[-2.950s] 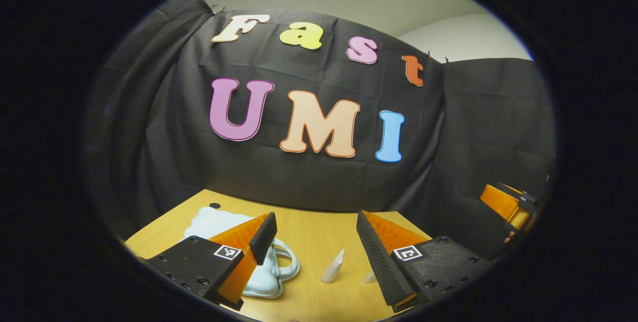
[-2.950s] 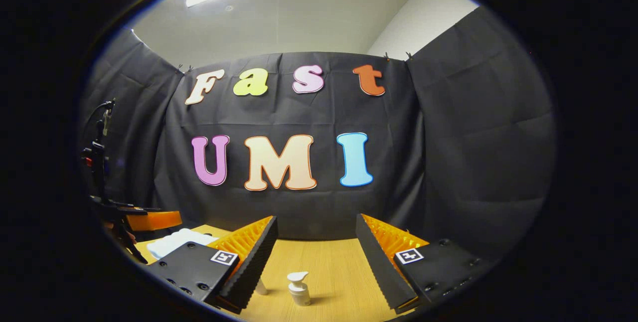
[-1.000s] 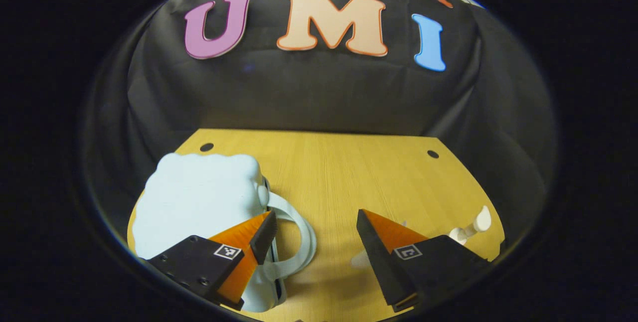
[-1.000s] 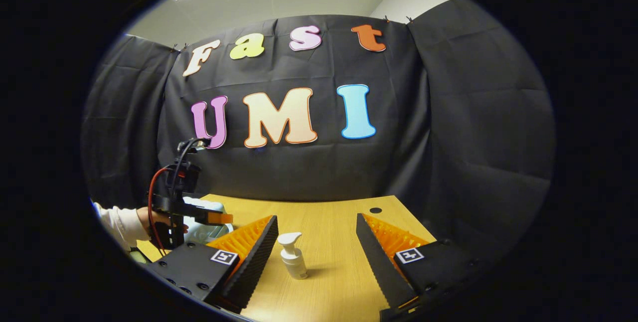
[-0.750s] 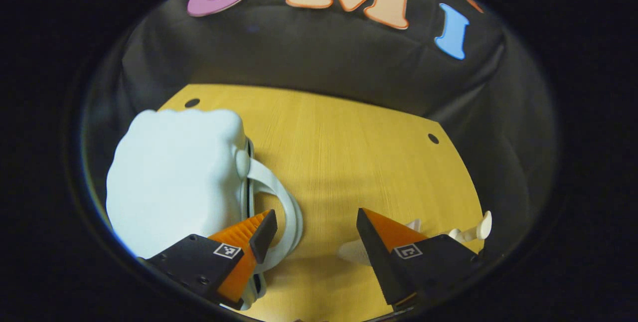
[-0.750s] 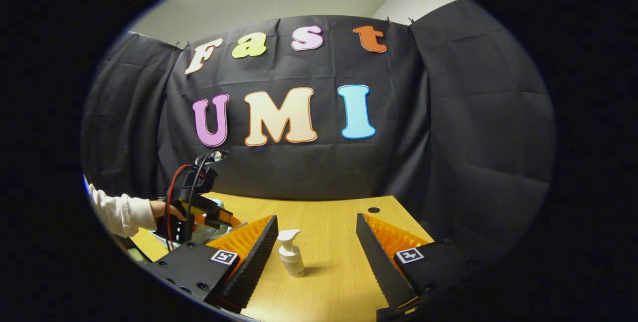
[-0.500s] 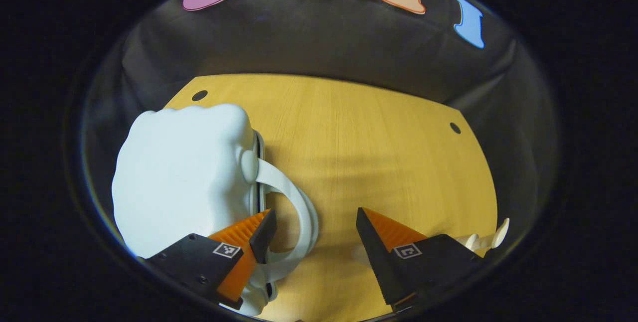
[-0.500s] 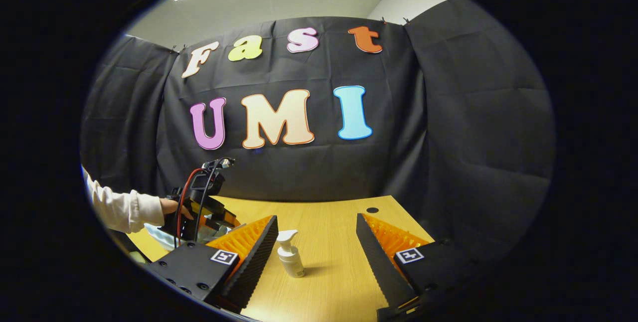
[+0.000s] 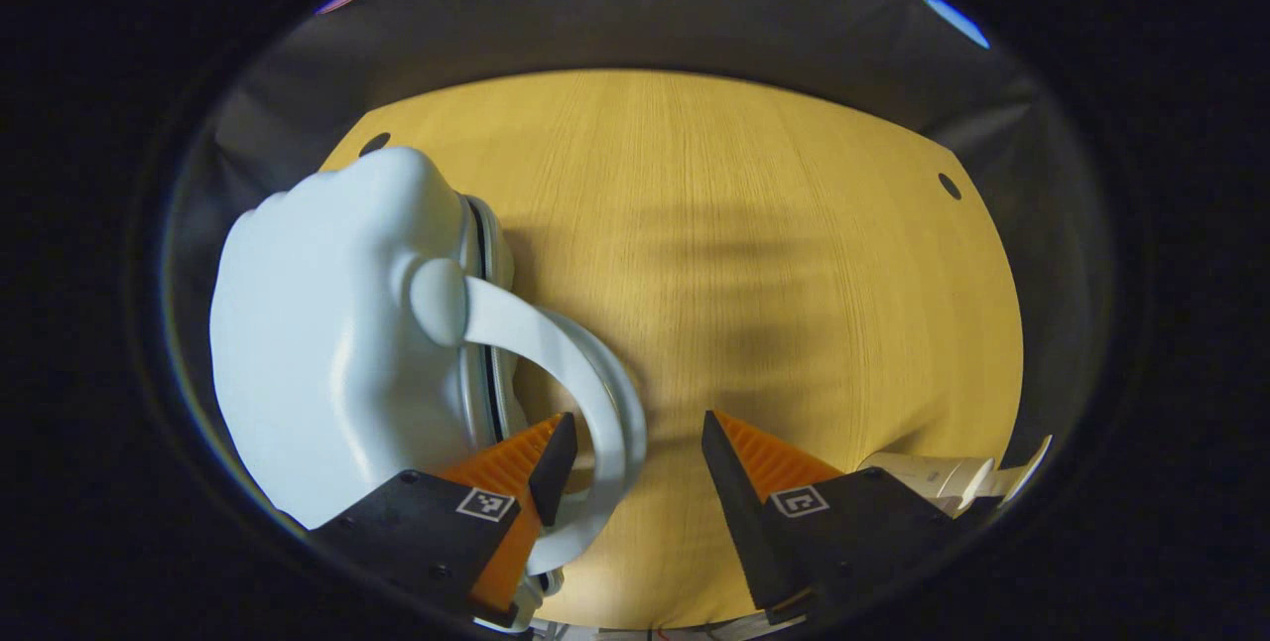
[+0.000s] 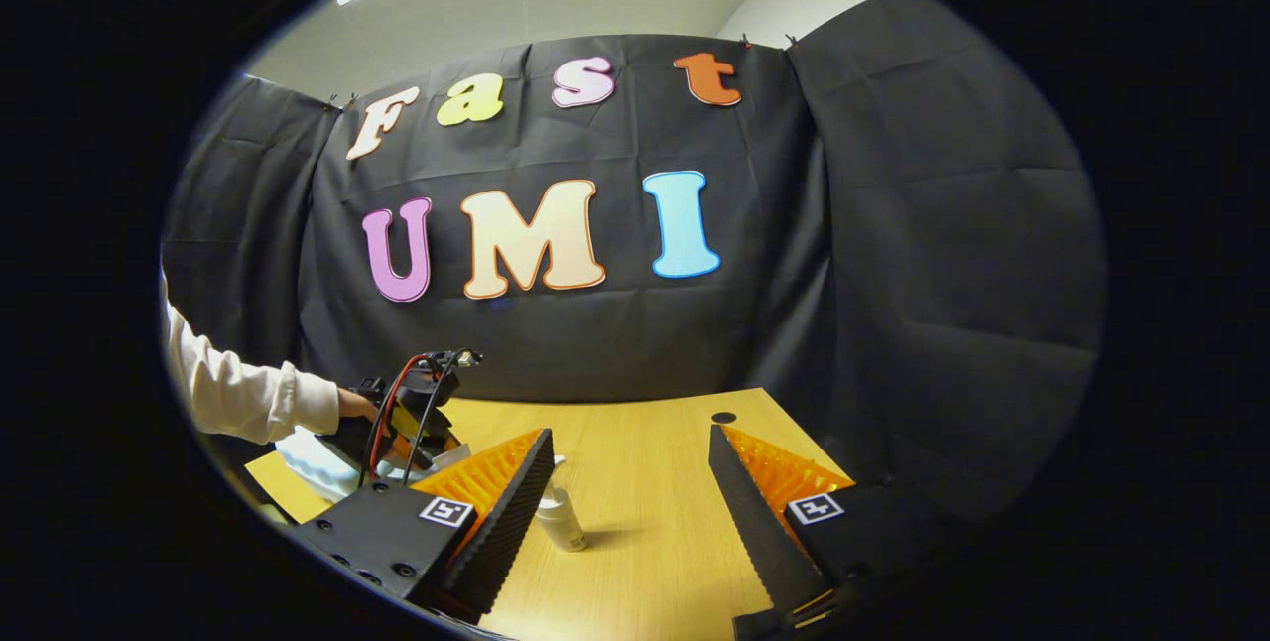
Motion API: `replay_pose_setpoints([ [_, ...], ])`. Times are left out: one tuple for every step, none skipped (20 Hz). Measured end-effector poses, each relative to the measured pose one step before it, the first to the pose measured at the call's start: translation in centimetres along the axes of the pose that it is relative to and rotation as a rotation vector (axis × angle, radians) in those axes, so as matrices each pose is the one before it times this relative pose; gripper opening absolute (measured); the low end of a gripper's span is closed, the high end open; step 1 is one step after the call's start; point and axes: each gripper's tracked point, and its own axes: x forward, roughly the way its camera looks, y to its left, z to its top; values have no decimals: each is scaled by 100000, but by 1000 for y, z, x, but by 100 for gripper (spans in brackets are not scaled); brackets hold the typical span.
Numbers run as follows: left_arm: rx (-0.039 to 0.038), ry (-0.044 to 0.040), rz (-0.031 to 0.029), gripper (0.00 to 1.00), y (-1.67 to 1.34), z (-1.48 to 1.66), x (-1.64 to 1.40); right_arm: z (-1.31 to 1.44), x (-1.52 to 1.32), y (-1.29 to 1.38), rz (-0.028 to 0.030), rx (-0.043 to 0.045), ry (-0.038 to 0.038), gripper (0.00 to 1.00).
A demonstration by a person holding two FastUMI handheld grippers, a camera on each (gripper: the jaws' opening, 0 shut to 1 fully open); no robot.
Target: First open the suitcase, pack the skin care products into it, and then close the suitcase.
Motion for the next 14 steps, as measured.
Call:
replay_pose_setpoints([
  [-202,1075,-307,77,9,-179,195,-142,-121,-177,-576,131,274,99],
  [-498,774,-141,74,32,-157,76,-128,-39,-319,-503,177,410,98],
  [-465,712,368,69,159,-75,99,-179,4,-244,-419,213,353,98],
  [-38,565,70,60,221,-115,9,-56,-21,-168,-291,243,270,98],
  [27,35,284,57,190,15,19,-67,-15,-56,-69,290,-31,98],
  [53,-61,123,47,206,50,-33,30,13,-62,-47,293,-56,97],
  [-265,-351,-732,39,-63,111,71,-38,118,-53,126,264,27,97],
  [140,686,-467,33,-72,-125,7,49,131,109,230,118,42,97],
  [213,576,-636,31,-173,-8,184,-80,41,71,367,-16,117,97],
  [257,880,-139,28,-21,-126,222,32,49,76,356,-280,64,97],
  [209,281,232,27,-17,-6,162,51,-36,93,251,-534,30,97],
  [697,792,5,27,-64,-17,68,78,39,82,187,-630,-72,97],
  [988,-15,-250,22,47,124,-150,-60,-120,131,112,-692,-27,97],
  [774,-450,-863,19,-196,140,-251,32,-55,51,82,-510,10,97],
])
